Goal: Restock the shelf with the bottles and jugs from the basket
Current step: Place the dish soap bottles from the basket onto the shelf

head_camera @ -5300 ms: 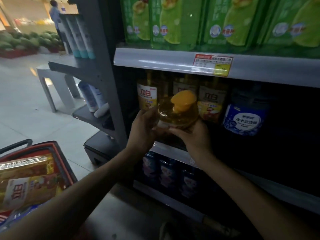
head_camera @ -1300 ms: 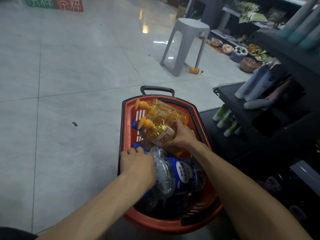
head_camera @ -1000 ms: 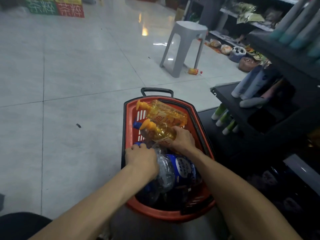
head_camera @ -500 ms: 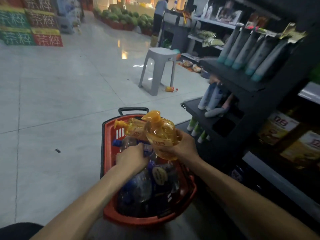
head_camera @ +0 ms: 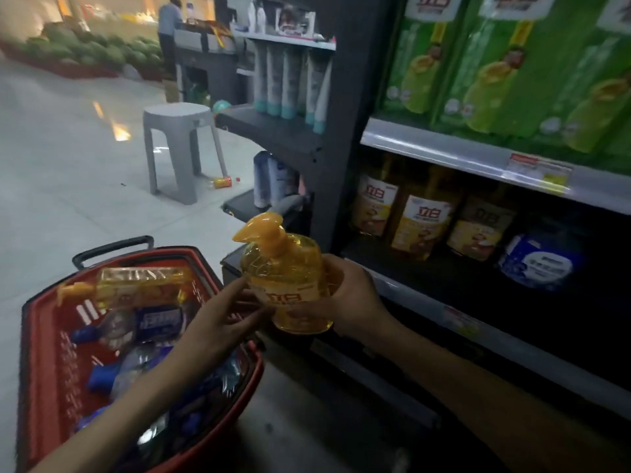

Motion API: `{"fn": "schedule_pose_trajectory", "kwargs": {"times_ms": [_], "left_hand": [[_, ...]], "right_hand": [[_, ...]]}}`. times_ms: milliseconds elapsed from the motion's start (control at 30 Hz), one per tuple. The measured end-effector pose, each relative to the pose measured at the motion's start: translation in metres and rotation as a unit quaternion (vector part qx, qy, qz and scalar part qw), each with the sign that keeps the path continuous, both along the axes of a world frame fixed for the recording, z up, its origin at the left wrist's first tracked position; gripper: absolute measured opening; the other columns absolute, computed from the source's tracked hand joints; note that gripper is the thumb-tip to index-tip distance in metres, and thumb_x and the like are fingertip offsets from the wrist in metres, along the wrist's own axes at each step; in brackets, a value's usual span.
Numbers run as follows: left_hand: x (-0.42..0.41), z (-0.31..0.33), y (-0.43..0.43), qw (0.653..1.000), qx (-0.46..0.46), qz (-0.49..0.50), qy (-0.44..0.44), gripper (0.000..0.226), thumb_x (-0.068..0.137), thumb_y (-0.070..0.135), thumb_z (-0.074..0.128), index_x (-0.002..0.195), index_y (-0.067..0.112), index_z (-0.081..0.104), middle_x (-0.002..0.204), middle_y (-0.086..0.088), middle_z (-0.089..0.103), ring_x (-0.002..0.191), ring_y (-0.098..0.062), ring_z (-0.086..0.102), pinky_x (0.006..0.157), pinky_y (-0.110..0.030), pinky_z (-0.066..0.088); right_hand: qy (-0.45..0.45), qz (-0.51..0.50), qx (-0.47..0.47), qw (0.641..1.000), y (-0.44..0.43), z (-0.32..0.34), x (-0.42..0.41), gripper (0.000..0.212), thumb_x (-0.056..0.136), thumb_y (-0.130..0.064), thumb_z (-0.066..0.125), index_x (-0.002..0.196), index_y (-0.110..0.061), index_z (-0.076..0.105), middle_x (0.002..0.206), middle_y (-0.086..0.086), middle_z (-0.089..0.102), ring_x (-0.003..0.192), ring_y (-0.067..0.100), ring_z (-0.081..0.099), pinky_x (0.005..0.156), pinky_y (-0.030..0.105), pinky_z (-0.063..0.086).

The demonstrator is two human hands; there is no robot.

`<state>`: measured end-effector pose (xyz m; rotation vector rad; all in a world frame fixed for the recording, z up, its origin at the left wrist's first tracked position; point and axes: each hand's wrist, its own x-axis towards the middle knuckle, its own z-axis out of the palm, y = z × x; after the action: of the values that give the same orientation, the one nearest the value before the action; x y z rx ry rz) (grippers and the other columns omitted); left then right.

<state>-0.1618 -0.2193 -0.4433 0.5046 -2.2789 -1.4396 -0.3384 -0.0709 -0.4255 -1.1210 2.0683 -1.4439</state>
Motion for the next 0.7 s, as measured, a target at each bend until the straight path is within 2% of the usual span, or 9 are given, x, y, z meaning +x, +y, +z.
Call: {"fn": "schedule_pose_trajectory", "kwargs": {"times_ms": [67, 133, 200, 300, 367, 433, 533, 633, 700], "left_hand": [[-0.015, -0.002, 0.016, 1.000, 0.017, -0.003, 0.008, 0.021, 0.085, 0.036, 0.068, 0.104, 0.045, 0.068, 0.111, 0.016, 0.075, 0.106, -0.004, 0.071, 0.092, -0.034, 0.057], [-0.029, -0.003, 0.033, 1.000, 0.023, -0.004, 0.005, 0.017, 0.086, 0.036, 0.065, 0.100, 0.045, 0.069, 0.108, 0.021, 0.075, 0.104, 0.000, 0.071, 0.087, -0.029, 0.057], [-0.045, -0.001, 0.048, 1.000, 0.022, -0.016, 0.003, 0.014, 0.089, 0.029, 0.065, 0.099, 0.037, 0.072, 0.103, 0.026, 0.075, 0.100, 0.003, 0.071, 0.081, -0.024, 0.059], [-0.077, 0.006, 0.067, 0.999, 0.004, -0.044, 0.000, 0.017, 0.096, 0.014, 0.063, 0.107, 0.026, 0.070, 0.102, 0.028, 0.075, 0.100, 0.004, 0.071, 0.079, -0.019, 0.058], [-0.102, 0.010, 0.082, 0.998, -0.014, -0.063, 0.005, 0.018, 0.097, 0.013, 0.061, 0.106, 0.027, 0.067, 0.099, 0.033, 0.073, 0.098, 0.008, 0.069, 0.075, -0.013, 0.055], [-0.128, 0.014, 0.096, 0.997, -0.038, -0.071, 0.010, 0.016, 0.097, 0.018, 0.062, 0.105, 0.032, 0.066, 0.099, 0.034, 0.072, 0.097, 0.010, 0.068, 0.073, -0.013, 0.055], [-0.165, 0.018, 0.112, 0.992, -0.087, -0.088, 0.017, 0.015, 0.097, 0.029, 0.064, 0.104, 0.042, 0.064, 0.099, 0.032, 0.071, 0.101, 0.011, 0.067, 0.079, -0.015, 0.051], [-0.196, 0.019, 0.130, 0.988, -0.108, -0.102, 0.043, 0.017, 0.097, 0.027, 0.067, 0.102, 0.044, 0.065, 0.097, 0.032, 0.072, 0.099, 0.011, 0.068, 0.084, -0.022, 0.053], [-0.217, 0.020, 0.141, 0.986, -0.099, -0.112, 0.074, 0.020, 0.098, 0.019, 0.068, 0.105, 0.038, 0.068, 0.100, 0.025, 0.076, 0.099, 0.006, 0.071, 0.087, -0.028, 0.056]], "right_hand": [[-0.002, -0.007, 0.011, 1.000, 0.016, -0.001, -0.009, 0.076, 0.058, -0.032, 0.098, 0.126, -0.031, 0.064, 0.117, -0.012, 0.073, 0.108, 0.005, 0.068, 0.095, 0.039, 0.058], [-0.009, -0.017, 0.011, 1.000, 0.031, -0.004, -0.019, 0.078, 0.057, -0.037, 0.097, 0.127, -0.032, 0.063, 0.119, -0.012, 0.072, 0.111, 0.004, 0.067, 0.096, 0.038, 0.057], [-0.012, -0.032, -0.003, 0.999, 0.046, -0.007, -0.031, 0.081, 0.053, -0.044, 0.095, 0.127, -0.033, 0.064, 0.120, -0.013, 0.072, 0.113, 0.004, 0.067, 0.097, 0.041, 0.057], [0.000, -0.067, -0.030, 0.997, 0.073, -0.009, -0.051, 0.077, 0.057, -0.038, 0.097, 0.126, -0.031, 0.065, 0.118, -0.013, 0.073, 0.110, 0.003, 0.068, 0.094, 0.040, 0.058], [0.004, -0.087, -0.051, 0.995, 0.093, -0.006, -0.064, 0.073, 0.062, -0.030, 0.097, 0.126, -0.031, 0.063, 0.118, -0.015, 0.072, 0.109, -0.001, 0.067, 0.093, 0.032, 0.059], [0.009, -0.105, -0.067, 0.992, 0.113, -0.003, -0.077, 0.072, 0.066, -0.023, 0.096, 0.128, -0.032, 0.059, 0.118, -0.018, 0.070, 0.109, -0.006, 0.064, 0.091, 0.022, 0.056], [0.032, -0.139, -0.085, 0.986, 0.137, -0.004, -0.100, 0.074, 0.070, -0.019, 0.093, 0.133, -0.029, 0.056, 0.122, -0.018, 0.067, 0.112, -0.009, 0.061, 0.092, 0.015, 0.052], [0.083, -0.215, -0.091, 0.969, 0.153, -0.008, -0.118, 0.077, 0.066, -0.033, 0.095, 0.133, -0.032, 0.056, 0.123, -0.027, 0.060, 0.111, -0.020, 0.053, 0.090, 0.005, 0.044], [0.144, -0.285, -0.080, 0.944, 0.161, -0.012, -0.127, 0.080, 0.065, -0.048, 0.092, 0.135, -0.032, 0.057, 0.129, -0.018, 0.062, 0.115, -0.009, 0.055, 0.094, 0.016, 0.048]]}}
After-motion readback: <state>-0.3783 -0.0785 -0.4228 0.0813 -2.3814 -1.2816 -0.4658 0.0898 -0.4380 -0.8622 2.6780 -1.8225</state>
